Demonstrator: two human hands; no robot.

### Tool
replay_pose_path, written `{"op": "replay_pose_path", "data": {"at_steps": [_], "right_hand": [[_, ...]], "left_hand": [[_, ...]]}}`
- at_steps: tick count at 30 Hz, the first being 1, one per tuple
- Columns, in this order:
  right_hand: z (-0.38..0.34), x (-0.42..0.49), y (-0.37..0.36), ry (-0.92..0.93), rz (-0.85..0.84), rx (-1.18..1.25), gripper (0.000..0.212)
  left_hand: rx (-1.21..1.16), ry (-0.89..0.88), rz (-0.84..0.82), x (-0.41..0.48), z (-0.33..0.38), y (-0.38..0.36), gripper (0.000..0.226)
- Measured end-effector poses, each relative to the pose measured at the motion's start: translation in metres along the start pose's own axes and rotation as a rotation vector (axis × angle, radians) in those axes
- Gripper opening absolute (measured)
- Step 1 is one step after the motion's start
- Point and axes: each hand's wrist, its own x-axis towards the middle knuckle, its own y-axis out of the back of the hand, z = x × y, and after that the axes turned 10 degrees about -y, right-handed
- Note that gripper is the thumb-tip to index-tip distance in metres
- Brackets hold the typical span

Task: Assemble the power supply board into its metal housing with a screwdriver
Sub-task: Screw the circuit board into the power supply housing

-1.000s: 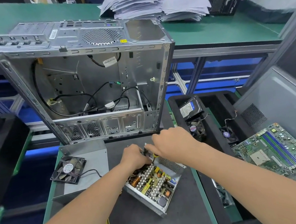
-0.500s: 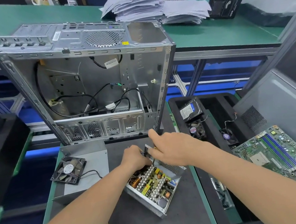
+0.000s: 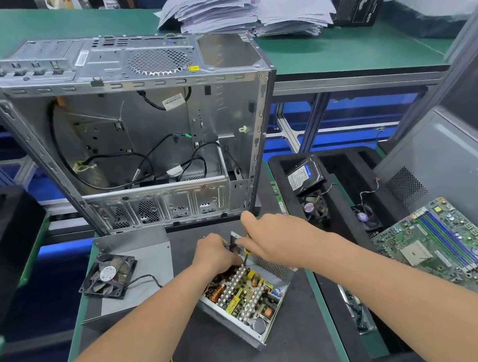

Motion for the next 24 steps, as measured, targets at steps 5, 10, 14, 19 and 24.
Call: {"op": "replay_pose_path", "data": {"at_steps": [5, 10, 14, 19, 24], "right_hand": [[-0.003, -0.001, 0.002, 0.047, 0.085, -0.129, 0.028], [-0.001, -0.002, 0.004, 0.032, -0.023, 0.044, 0.026], [-0.009, 0.004, -0.005, -0.050, 0.129, -0.181, 0.040], [-0.005, 0.007, 0.000, 0.062, 0.015, -0.086, 0.032], [-0.003, 0.004, -0.001, 0.019, -0.021, 0.101, 0.030]], "left_hand": [[0.031, -0.012, 0.002, -0.001, 0.002, 0.001, 0.023], [0.009, -0.010, 0.021, -0.002, 0.001, 0.000, 0.023], [-0.002, -0.007, 0.017, -0.001, 0.001, -0.001, 0.024], [-0.048, 0.004, 0.009, -0.002, 0.000, 0.001, 0.026], [-0.262, 0.098, -0.032, -0.006, -0.004, 0.011, 0.037]]}}
